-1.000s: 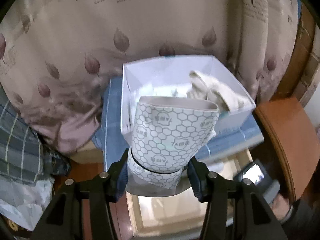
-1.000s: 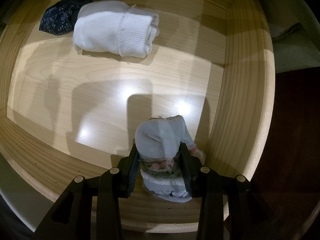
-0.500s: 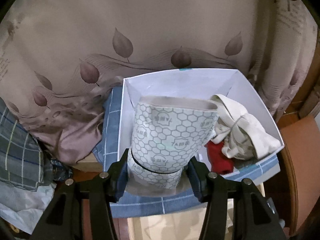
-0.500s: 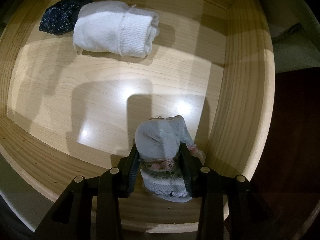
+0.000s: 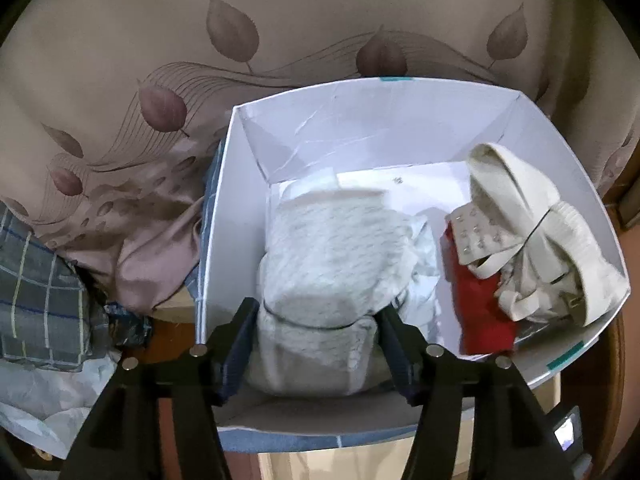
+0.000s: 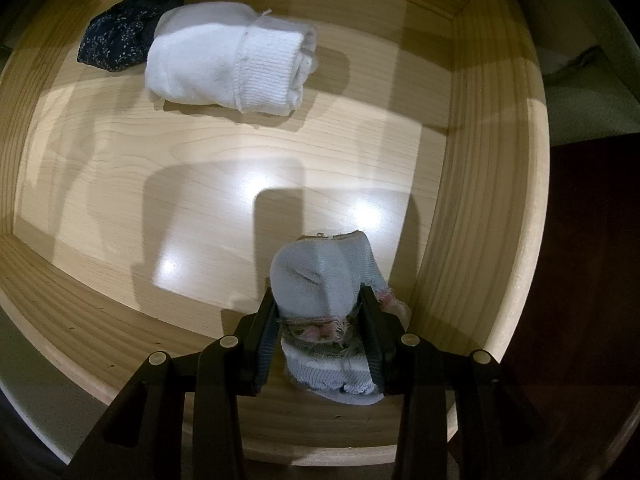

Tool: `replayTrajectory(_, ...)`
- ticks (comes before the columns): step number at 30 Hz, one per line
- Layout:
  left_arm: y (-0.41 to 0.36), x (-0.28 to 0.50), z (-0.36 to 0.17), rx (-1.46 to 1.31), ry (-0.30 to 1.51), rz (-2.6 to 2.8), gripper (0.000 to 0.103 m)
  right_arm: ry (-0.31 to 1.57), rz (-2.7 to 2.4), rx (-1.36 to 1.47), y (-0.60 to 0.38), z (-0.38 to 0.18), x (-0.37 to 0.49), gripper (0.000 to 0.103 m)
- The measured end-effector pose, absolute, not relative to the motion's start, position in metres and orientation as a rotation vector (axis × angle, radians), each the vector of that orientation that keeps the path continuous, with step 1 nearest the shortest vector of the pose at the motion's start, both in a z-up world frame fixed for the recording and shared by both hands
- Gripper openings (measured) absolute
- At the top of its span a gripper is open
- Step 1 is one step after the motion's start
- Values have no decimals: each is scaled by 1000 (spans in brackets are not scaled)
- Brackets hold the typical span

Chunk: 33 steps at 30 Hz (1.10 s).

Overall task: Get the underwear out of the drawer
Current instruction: 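Move the left tool back over the open drawer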

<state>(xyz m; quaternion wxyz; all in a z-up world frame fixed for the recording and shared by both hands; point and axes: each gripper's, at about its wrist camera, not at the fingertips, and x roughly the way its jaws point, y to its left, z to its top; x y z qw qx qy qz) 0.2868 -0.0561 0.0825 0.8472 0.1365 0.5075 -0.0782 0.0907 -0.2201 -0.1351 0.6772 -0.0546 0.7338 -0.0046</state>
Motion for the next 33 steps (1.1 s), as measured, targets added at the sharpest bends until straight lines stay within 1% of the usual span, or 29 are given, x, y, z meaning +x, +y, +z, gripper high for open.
replayTrajectory(3,-55,283,89,297,1046,-158,63,1649,-10,-123,-220,-135,91,36)
replayTrajectory(8,-47,274,116,215,993,-195,63,1650,-11,-124,-220,-135,91,36)
replayTrajectory(12,-40,248,133,211,939,-200,63,1651,-13,-127,-221,-136,91,36)
replayTrajectory(15,-35,225,133,209,930,-213,63,1652,-15,-129,-220,-135,92,36)
replayTrajectory(19,-21,189,114,191,966,-213,63,1654,-19,-132,-219,-137,92,36)
replayTrajectory(27,-1,131,38,176,1080,-152,63,1659,-35,-151,-217,-141,94,36)
replayTrajectory(33,-9,106,-6,165,1134,-119,63,1657,-34,-150,-219,-144,94,36)
